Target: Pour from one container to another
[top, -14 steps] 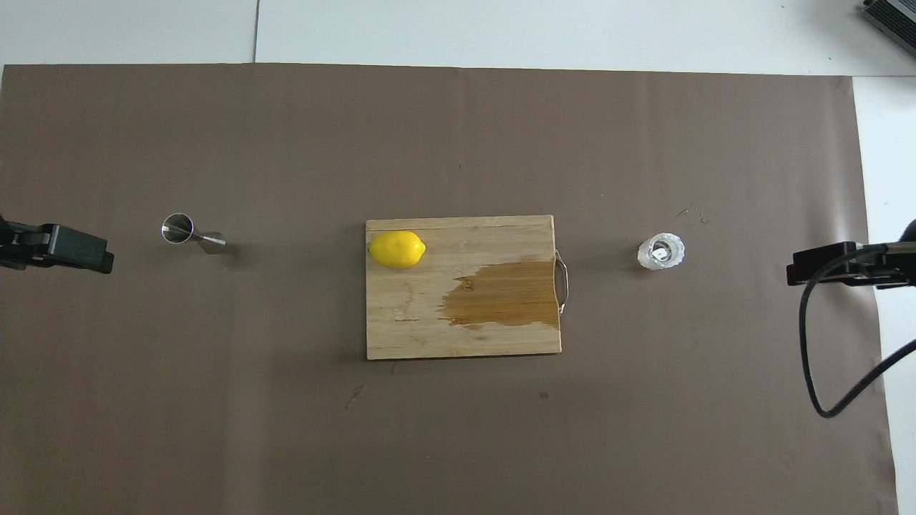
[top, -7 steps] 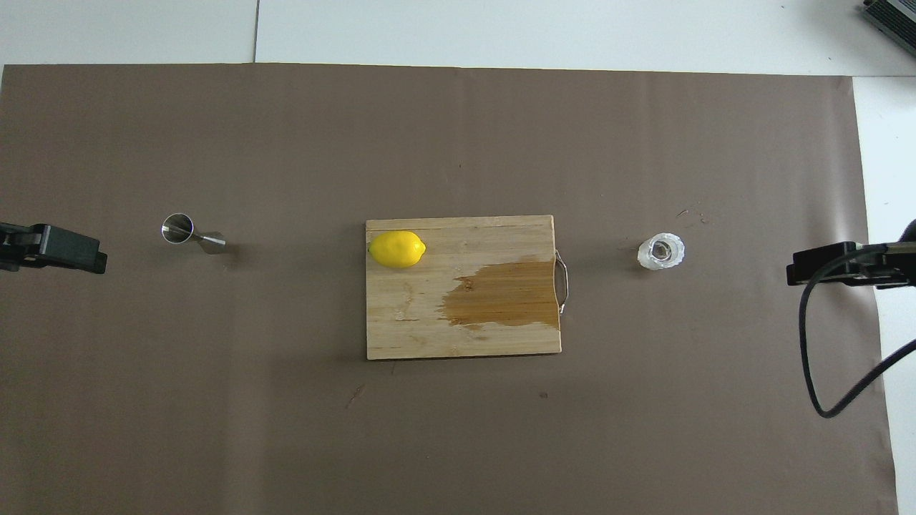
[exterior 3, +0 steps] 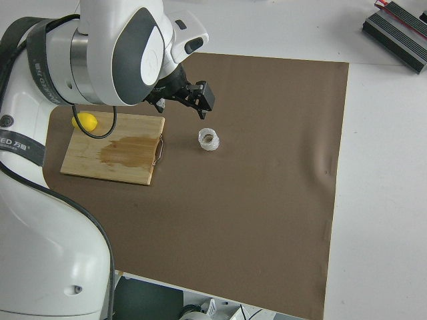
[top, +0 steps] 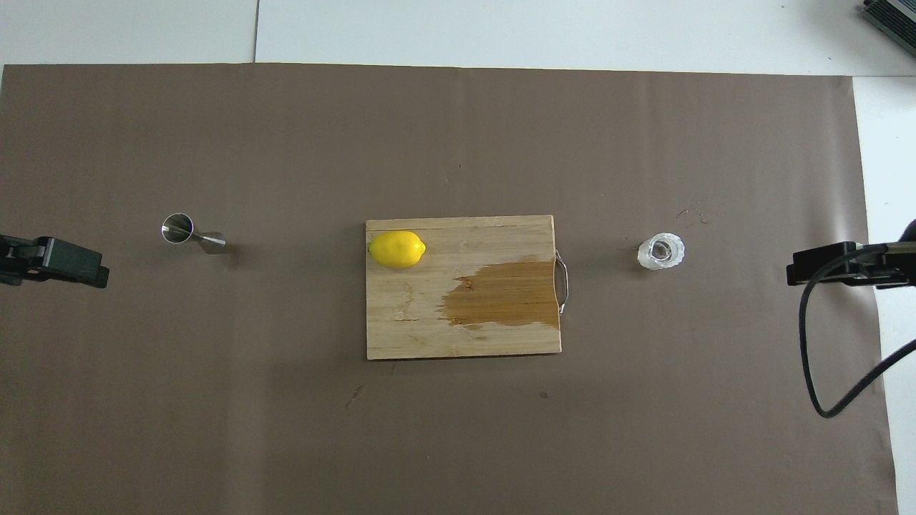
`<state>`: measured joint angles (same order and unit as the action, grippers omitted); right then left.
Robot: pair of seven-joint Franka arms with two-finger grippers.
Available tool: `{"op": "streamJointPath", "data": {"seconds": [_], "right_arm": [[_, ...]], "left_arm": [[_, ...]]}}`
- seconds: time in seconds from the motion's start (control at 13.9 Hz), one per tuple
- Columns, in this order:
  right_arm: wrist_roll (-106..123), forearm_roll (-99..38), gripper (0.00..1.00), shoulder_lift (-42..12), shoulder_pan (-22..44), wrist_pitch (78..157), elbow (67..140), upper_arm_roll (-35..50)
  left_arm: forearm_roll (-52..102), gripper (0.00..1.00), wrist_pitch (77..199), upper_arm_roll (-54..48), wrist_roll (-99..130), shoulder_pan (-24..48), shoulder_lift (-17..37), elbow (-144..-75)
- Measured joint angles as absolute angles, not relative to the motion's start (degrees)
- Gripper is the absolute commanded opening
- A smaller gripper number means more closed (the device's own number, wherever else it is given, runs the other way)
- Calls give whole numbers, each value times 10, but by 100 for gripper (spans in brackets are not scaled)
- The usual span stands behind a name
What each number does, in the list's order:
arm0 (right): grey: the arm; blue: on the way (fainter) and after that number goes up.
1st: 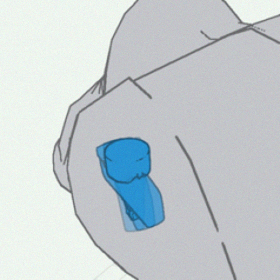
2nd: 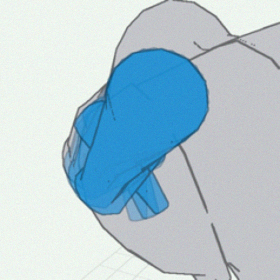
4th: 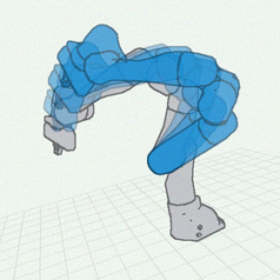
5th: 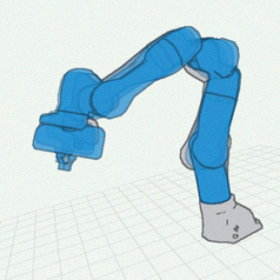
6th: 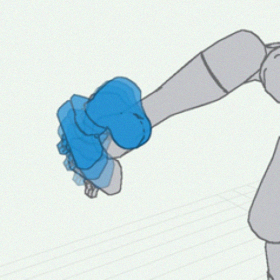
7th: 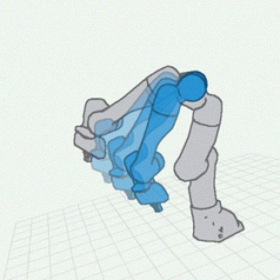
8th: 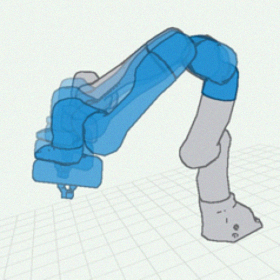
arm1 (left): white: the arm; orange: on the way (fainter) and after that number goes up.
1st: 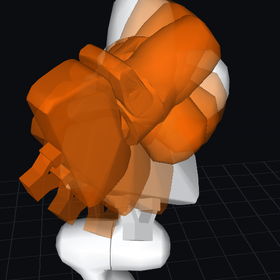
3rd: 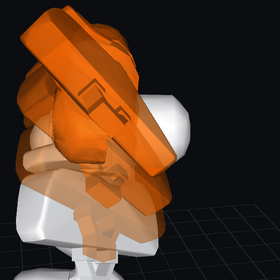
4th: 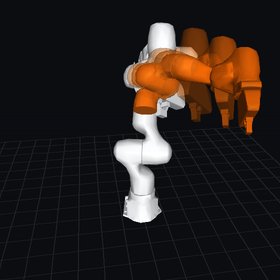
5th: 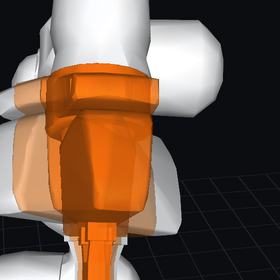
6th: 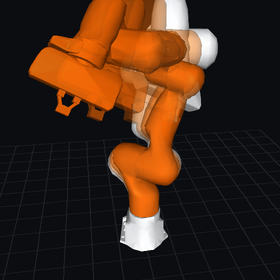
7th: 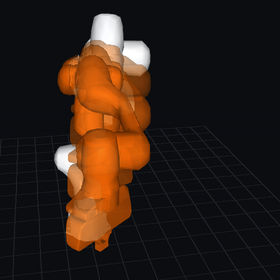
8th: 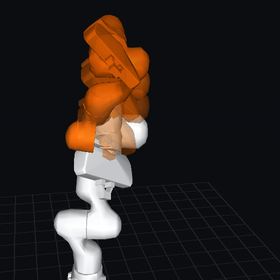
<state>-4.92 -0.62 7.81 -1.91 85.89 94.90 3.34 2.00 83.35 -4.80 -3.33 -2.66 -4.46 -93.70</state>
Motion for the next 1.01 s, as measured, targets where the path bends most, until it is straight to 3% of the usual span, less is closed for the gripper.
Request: {"op": "streamJointPath", "data": {"seconds": [0.79, 1.01], "right_arm": [[-49, -6, 100, 78, -19, 859, 949, 33], [-49, -6, 100, 78, -19, 859, 949, 33]], "left_arm": [[32, 100, 881, -49, -33, -26, -52, -956], [120, 100, 878, -45, -28, -37, -54, -968]]}}
